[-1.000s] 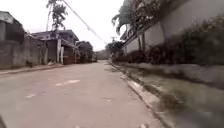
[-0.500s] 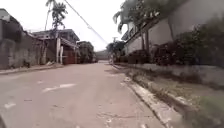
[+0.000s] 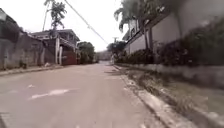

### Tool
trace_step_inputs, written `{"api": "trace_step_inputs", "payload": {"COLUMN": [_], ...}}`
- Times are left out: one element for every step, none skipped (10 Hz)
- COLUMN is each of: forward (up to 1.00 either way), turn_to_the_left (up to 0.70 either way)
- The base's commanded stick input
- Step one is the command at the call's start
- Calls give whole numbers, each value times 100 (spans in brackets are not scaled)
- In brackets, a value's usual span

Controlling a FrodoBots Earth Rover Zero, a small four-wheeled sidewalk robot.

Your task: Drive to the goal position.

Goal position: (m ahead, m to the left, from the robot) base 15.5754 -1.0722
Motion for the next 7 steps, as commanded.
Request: {"api": "trace_step_inputs", "payload": {"forward": [100,100,100,100,100,100,100], "turn_to_the_left": [0,0,-2,-14,-31,-7,0]}}
